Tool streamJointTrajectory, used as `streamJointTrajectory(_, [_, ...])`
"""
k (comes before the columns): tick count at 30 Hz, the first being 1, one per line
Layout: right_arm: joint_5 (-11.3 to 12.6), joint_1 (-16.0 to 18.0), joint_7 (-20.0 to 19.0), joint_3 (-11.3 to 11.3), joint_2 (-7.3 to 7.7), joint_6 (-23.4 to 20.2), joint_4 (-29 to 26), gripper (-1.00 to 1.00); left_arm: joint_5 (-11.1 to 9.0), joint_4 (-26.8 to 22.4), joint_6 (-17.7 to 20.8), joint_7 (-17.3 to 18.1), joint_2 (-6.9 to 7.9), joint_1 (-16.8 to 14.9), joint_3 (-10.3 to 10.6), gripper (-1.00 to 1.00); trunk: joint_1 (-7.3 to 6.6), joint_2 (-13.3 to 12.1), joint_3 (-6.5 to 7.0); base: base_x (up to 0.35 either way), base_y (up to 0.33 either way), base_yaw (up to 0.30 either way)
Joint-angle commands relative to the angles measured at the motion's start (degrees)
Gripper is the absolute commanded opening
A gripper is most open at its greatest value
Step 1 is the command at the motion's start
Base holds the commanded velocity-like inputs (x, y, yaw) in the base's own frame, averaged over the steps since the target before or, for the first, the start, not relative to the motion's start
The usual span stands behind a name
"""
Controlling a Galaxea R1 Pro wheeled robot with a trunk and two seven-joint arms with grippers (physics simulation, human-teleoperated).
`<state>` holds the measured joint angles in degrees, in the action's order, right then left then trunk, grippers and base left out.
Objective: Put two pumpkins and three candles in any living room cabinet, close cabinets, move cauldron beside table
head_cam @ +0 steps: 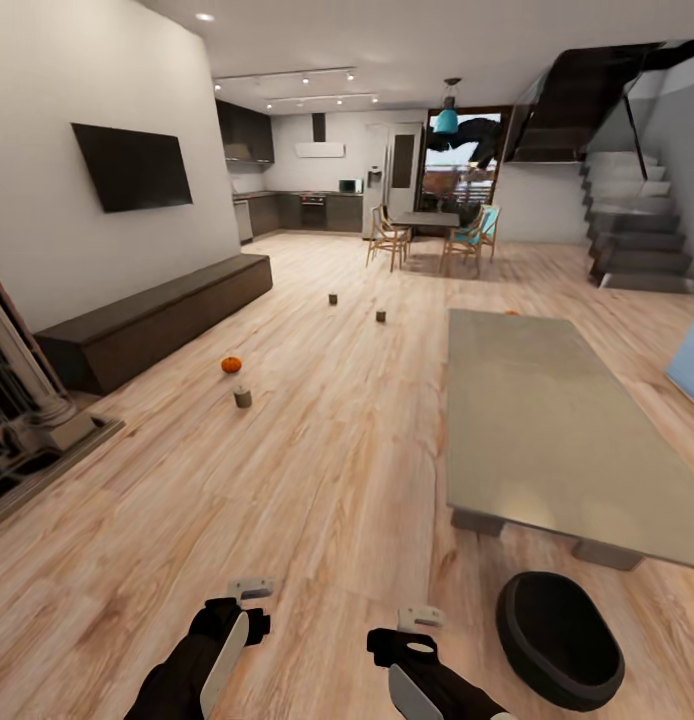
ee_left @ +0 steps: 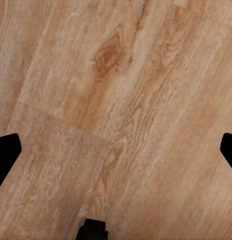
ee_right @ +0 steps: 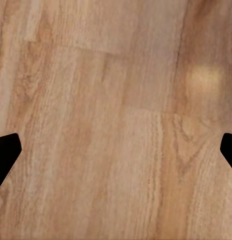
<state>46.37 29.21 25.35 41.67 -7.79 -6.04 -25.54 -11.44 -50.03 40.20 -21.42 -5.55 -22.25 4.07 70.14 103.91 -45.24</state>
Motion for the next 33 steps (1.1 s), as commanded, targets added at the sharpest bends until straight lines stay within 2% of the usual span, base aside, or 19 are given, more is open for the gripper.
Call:
streamJointTrajectory(1, [0.16,0.06,0.48,0.43,0.06,-0.28,-0.12,1.0,-0.6,-0.09,0.14,-0.54,0.02,-0.03,0.14,1.0,0.01,0.02,-0.05,0.064,0.029,0.282])
streamJointTrajectory(8, [0.12,0.06,0.49,0.43,0.06,-0.28,-0.12,1.0,-0.6,-0.1,0.14,-0.51,0.06,-0.05,0.14,1.0,0.01,0.02,-0.05,0.054,0.034,0.282])
streamJointTrajectory(19, [0.04,0.06,0.42,0.43,0.07,-0.28,-0.19,1.0,-0.6,0.1,0.14,-0.47,0.06,-0.03,0.14,1.0,0.01,0.02,-0.05,0.246,0.164,0.27])
streamJointTrajectory(33, [0.03,0.06,0.4,0.35,0.14,-0.2,-0.25,1.0,-0.6,0.02,0.14,-0.41,0.1,-0.04,0.21,1.0,0.01,0.02,-0.05,0.288,0.186,0.023])
